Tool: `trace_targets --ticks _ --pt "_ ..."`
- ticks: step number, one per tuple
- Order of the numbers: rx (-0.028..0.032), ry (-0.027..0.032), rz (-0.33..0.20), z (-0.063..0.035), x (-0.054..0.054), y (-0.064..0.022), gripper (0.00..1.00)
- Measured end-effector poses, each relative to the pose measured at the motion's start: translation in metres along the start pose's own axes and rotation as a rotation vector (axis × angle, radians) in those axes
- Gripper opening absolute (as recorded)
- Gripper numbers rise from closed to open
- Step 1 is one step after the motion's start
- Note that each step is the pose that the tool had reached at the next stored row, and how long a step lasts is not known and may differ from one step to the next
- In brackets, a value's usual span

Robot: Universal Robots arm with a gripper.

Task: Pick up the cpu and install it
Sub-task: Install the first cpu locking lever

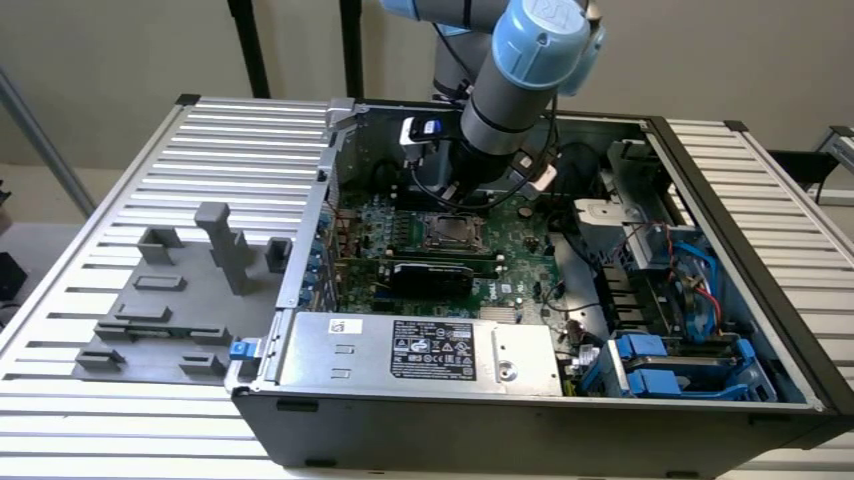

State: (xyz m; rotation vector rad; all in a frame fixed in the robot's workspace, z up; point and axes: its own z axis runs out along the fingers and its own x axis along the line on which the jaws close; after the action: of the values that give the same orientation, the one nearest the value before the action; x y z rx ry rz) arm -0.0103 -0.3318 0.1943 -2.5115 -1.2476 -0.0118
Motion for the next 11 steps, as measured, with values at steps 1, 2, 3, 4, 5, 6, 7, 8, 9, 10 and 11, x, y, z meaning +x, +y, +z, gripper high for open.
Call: trace_targets --ticks 1,2,3,4,5,6,7,8,9,10,11 --pt "0.0 -0.0001 0.0 0.0 0.0 0.0 0.11" --pt "0.0 -0.0002 0.0 0.0 0.0 0.0001 0.11" --pt "0.0 -0.0002 0.0 0.0 0.0 0.0001 0.11" --pt "0.0 -0.0002 0.0 0.0 0.0 0.0 0.11" --pt "0.0001 -0.0001 0.0 0.0 0.0 0.0 0.11" --pt "0.0001 0.0 0.0 -0.0001 0.0001 0.0 0.11" --pt "0.0001 0.0 -0.001 -0.0002 0.0001 -0.0001 0.11" --pt "0.0001 0.0001 -0.001 -0.0003 0.0 -0.0004 0.11" --pt "0.0001 -0.0001 0.0 -0.0005 0.0001 -0.0007 0.11" --pt "0.0001 -0.0002 0.0 -0.0006 0.0004 -0.0012 0.11" --pt "0.0 -0.0004 0.0 -0.0007 0.0007 -0.0016 0.11"
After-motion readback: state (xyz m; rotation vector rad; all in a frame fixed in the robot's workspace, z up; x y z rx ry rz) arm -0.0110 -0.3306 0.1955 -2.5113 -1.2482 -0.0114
